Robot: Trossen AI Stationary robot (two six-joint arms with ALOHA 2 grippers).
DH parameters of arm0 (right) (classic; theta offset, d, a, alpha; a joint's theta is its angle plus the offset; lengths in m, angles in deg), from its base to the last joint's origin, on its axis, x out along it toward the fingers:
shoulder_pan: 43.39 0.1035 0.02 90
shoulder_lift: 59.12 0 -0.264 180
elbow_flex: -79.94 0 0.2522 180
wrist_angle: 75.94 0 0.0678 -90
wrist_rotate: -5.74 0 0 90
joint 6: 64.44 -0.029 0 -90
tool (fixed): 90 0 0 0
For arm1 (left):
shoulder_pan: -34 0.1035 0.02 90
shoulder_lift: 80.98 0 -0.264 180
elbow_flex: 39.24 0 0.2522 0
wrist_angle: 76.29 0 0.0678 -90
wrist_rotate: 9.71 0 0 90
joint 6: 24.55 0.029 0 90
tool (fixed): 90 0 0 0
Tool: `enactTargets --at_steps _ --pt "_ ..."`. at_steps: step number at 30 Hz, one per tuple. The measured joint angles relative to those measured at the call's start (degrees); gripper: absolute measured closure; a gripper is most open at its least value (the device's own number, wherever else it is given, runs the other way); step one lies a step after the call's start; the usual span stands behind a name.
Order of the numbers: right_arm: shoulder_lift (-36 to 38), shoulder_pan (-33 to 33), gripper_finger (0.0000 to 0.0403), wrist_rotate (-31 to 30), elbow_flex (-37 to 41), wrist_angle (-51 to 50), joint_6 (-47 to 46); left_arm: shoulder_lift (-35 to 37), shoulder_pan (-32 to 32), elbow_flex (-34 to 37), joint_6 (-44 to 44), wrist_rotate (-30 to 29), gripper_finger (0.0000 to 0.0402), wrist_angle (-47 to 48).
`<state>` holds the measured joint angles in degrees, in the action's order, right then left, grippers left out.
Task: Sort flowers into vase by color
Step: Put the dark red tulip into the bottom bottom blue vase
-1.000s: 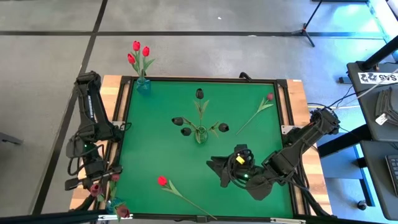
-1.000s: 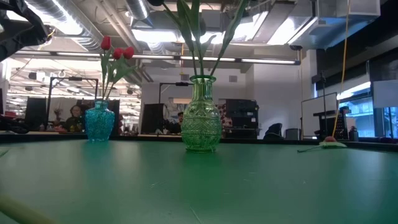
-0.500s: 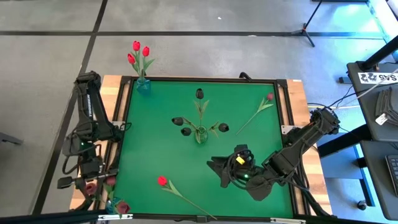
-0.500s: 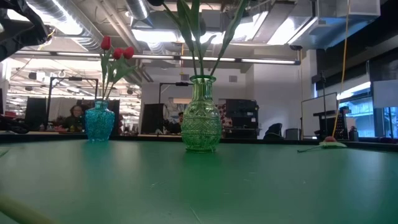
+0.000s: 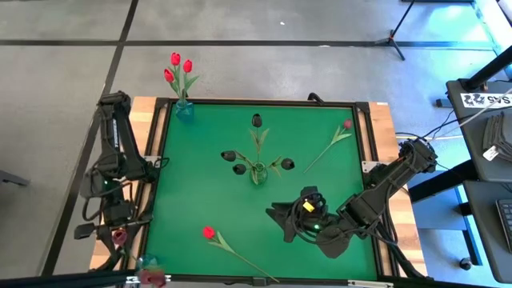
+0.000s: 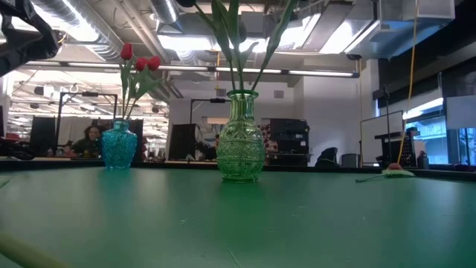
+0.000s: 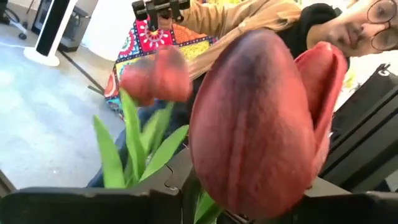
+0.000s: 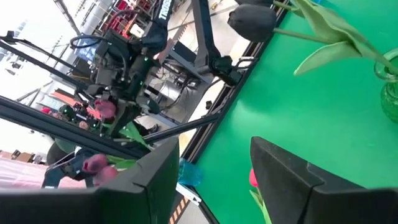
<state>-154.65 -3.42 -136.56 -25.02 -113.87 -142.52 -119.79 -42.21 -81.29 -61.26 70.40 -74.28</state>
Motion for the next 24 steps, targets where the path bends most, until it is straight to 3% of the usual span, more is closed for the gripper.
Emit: enactTargets --at_steps 13,19,24 --pt "0.00 0.05 0.0205 0.96 0.00 -0.94 0.09 -0.94 0.94 -0.07 -14.05 -0.04 0.0270 9.74" --pt "0.00 -1.19 0.0205 2.27 -0.02 -2.77 0.00 -0.84 0.94 -0.07 -14.35 -0.63 0.0238 11.72" --pt "0.00 -3.14 0.0205 6.72 -0.02 -3.06 0.09 -0.09 0.94 -1.52 -12.73 -0.54 0.0221 13.68"
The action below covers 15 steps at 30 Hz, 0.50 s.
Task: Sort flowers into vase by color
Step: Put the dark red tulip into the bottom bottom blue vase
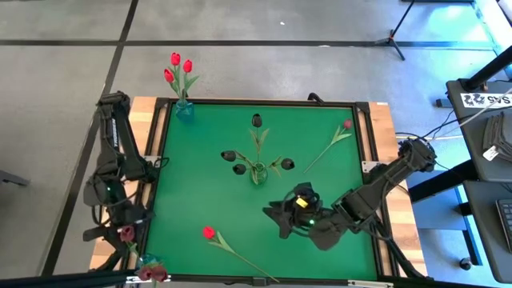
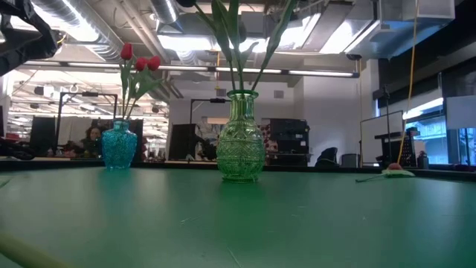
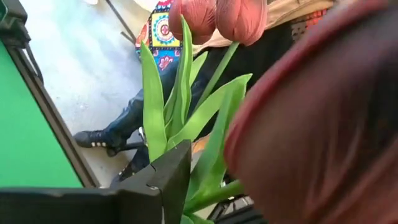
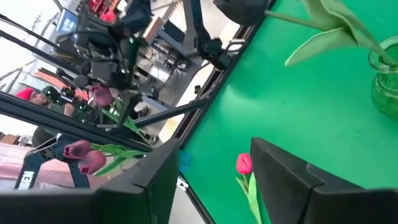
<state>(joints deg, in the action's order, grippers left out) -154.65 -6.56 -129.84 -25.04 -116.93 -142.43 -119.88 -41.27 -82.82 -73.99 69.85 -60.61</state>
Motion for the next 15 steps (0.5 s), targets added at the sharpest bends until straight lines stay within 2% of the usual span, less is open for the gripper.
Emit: enactTargets --at_steps 8,13,15 --pt "0.00 -2.51 0.0205 4.73 0.00 -0.02 2.39 4.04 0.00 -5.23 -0.22 -0.06 0.0218 14.05" --pt "0.00 -2.37 0.0205 4.73 0.00 -0.43 3.45 4.53 0.00 -5.21 -6.36 0.41 0.0217 23.23" --pt "0.00 -2.33 0.0205 4.91 0.00 -1.42 3.45 4.53 0.00 -5.19 -7.39 0.44 0.0217 23.62"
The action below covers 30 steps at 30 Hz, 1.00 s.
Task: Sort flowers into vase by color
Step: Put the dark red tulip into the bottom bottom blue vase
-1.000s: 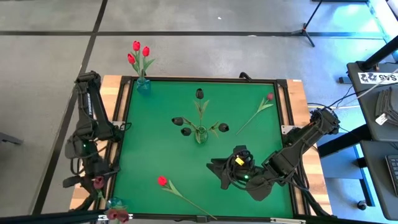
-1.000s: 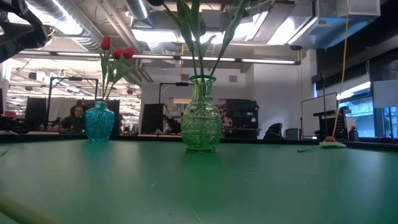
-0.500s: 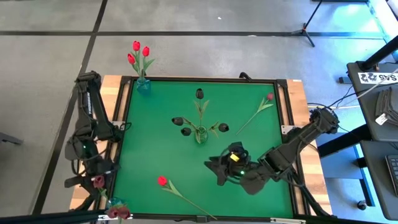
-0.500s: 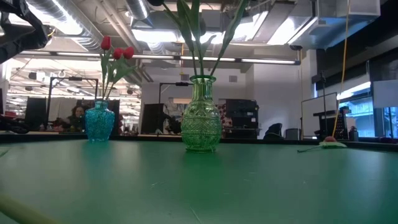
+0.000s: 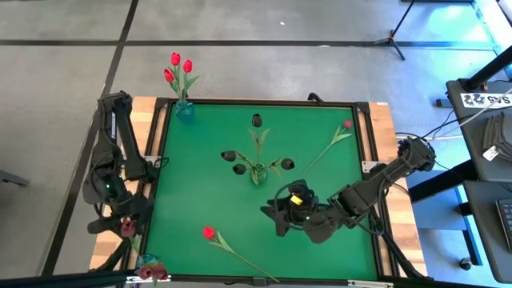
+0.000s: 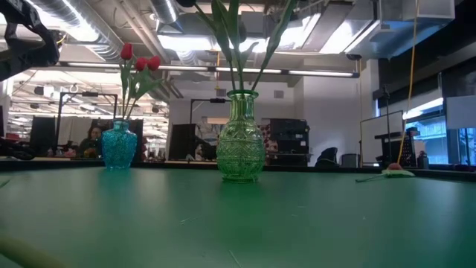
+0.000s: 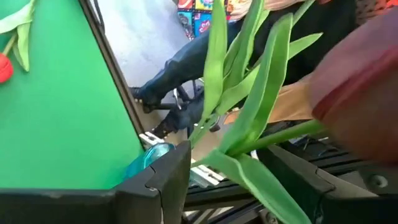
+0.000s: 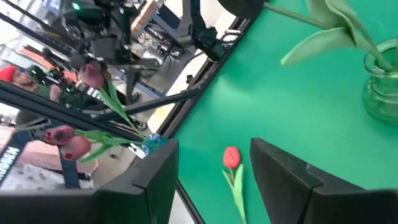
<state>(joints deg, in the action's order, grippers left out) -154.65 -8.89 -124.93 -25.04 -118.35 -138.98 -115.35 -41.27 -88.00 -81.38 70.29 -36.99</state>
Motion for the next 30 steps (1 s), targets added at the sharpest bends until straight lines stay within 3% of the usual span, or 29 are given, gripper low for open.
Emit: enactTargets --at_steps 6,12,21,30 --pt "0.01 -0.02 0.0205 0.84 0.00 -2.59 0.02 0.43 0.00 -2.06 1.21 -1.68 0.0217 -1.07" --pt "0.00 -0.02 0.0205 1.39 0.00 -4.49 0.02 0.42 0.00 -5.54 1.74 -2.33 0.0217 4.26" --pt "0.00 -0.02 0.0205 4.32 0.00 -4.70 1.36 1.89 0.00 -6.62 -6.17 -2.35 0.0217 15.21" --pt "0.02 -0.02 0.0205 4.32 0.00 -5.93 1.82 5.74 0.00 -6.62 -6.70 -3.83 0.0217 15.21"
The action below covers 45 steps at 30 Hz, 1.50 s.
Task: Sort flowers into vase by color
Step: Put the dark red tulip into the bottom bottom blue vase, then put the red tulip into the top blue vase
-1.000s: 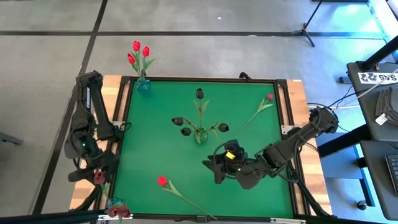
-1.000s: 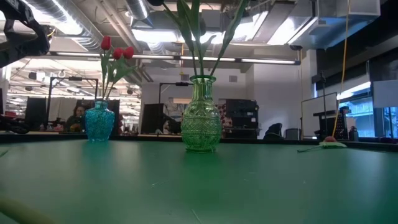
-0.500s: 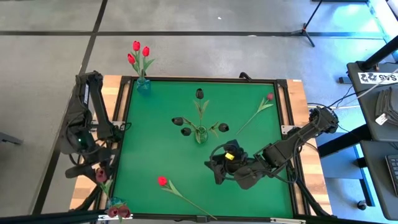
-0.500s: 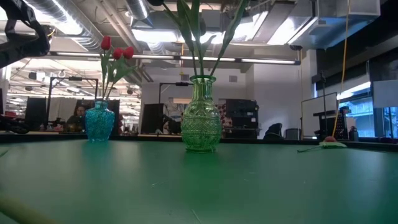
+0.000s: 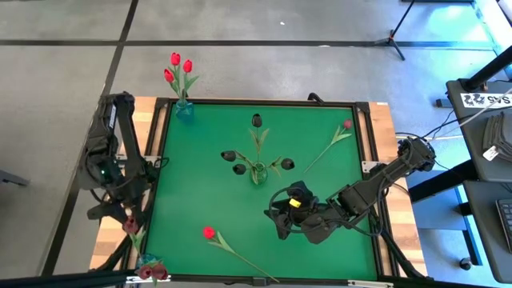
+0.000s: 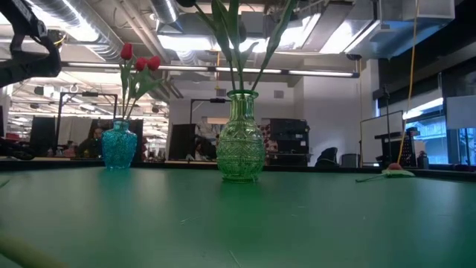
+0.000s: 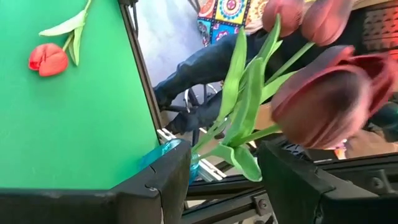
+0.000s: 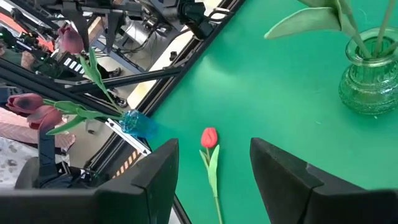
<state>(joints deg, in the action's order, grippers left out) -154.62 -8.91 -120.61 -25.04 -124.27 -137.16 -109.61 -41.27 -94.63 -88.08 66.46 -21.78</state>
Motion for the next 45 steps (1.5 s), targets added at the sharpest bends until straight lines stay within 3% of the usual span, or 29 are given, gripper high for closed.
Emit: enactTargets --at_steps 9,12,16,23,27,31,35,40,45 --pt "1.22 0.00 0.0205 -0.28 0.00 0.12 1.44 4.41 0.00 -2.58 2.43 -3.00 0.0217 3.50" --pt "3.27 0.00 0.0205 -1.60 0.00 -0.89 2.35 5.10 0.00 -5.12 4.87 -9.71 0.0217 9.04" --pt "5.14 0.00 0.0205 -2.12 -0.03 -5.06 1.57 5.56 0.07 -4.82 7.76 -23.41 0.0217 12.22" --pt "1.13 0.38 0.0205 2.97 -0.04 -8.11 -1.32 4.93 2.87 4.23 8.67 -30.24 0.0217 3.65" --pt "-0.82 0.32 0.0205 2.31 -0.02 -8.54 -1.87 1.61 6.87 9.29 10.89 -30.86 0.0217 -4.38" --pt "-4.92 -0.06 0.0205 4.98 -0.03 -4.61 2.34 -2.21 13.11 11.15 11.39 -31.00 0.0217 -5.78" --pt "-10.44 0.00 0.0205 9.45 -0.02 5.08 9.95 -6.83 19.57 12.30 13.51 -25.85 0.0217 -9.98" --pt "-16.48 -0.39 0.0205 11.89 -0.02 15.05 14.90 -12.15 26.76 14.26 13.55 -24.98 0.0217 -17.01" --pt "-20.80 -0.37 0.0205 14.52 -0.52 21.29 16.26 -18.04 29.44 16.67 17.31 -18.70 0.0217 -25.94"
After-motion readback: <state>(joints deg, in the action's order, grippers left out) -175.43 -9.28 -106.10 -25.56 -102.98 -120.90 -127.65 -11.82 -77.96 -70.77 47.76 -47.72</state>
